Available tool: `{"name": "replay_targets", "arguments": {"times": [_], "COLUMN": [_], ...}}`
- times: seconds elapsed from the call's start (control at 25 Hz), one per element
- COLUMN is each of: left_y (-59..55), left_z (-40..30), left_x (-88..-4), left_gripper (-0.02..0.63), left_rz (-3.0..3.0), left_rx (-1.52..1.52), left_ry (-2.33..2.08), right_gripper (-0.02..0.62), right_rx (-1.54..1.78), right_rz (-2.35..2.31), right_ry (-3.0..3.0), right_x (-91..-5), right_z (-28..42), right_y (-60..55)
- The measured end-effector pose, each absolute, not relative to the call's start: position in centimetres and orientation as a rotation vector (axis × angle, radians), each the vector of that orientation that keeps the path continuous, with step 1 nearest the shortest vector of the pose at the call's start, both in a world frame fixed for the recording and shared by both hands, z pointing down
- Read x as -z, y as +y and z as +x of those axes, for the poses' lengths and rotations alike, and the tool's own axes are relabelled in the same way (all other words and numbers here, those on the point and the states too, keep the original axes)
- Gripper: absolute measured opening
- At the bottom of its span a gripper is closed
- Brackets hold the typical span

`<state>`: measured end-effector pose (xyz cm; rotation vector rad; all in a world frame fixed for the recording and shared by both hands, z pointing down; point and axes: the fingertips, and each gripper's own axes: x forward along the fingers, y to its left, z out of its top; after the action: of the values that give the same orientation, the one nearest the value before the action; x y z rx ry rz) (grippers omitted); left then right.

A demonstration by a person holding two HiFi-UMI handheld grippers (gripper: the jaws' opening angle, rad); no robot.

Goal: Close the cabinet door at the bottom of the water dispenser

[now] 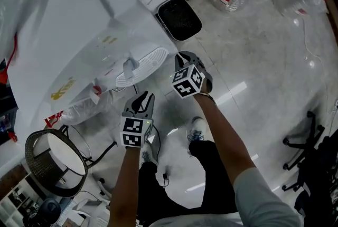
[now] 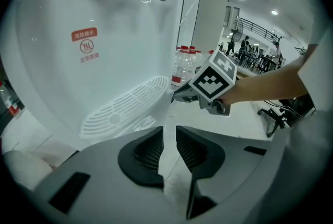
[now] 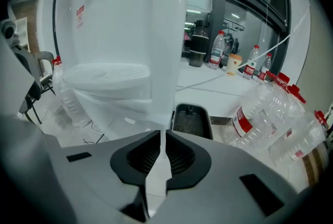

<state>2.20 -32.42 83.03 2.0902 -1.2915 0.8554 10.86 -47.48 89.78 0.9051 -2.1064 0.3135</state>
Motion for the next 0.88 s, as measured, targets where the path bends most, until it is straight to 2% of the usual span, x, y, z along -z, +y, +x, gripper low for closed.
{"name": "replay_targets", "arguments": {"times": [0.44, 0.68, 0.88], "left_y": [-29.5, -26.6, -25.1], "left_z": [2.5, 0.8, -4.3], "left_x": [-76.3, -67.3, -57.2], "left_gripper": [0.091, 0.054, 0.02], "left_rz": [2.093, 2.156, 2.167], "left_rx": [-0.827, -0.803, -0.696], "left_ry": [-1.28, -1.296, -1.424], "right_gripper": [0.042, 0.031, 0.029], "right_rx": [-0.379, -0.389, -0.343], "right_rz": [0.993, 1.057, 1.135], "right_ry": [-2.053, -2.058, -2.113], "right_x": [-82.4, -71.0, -57.9], "right_z": [14.9, 17.6, 17.9], "right_y": [-44.4, -39.9, -36.5]}}
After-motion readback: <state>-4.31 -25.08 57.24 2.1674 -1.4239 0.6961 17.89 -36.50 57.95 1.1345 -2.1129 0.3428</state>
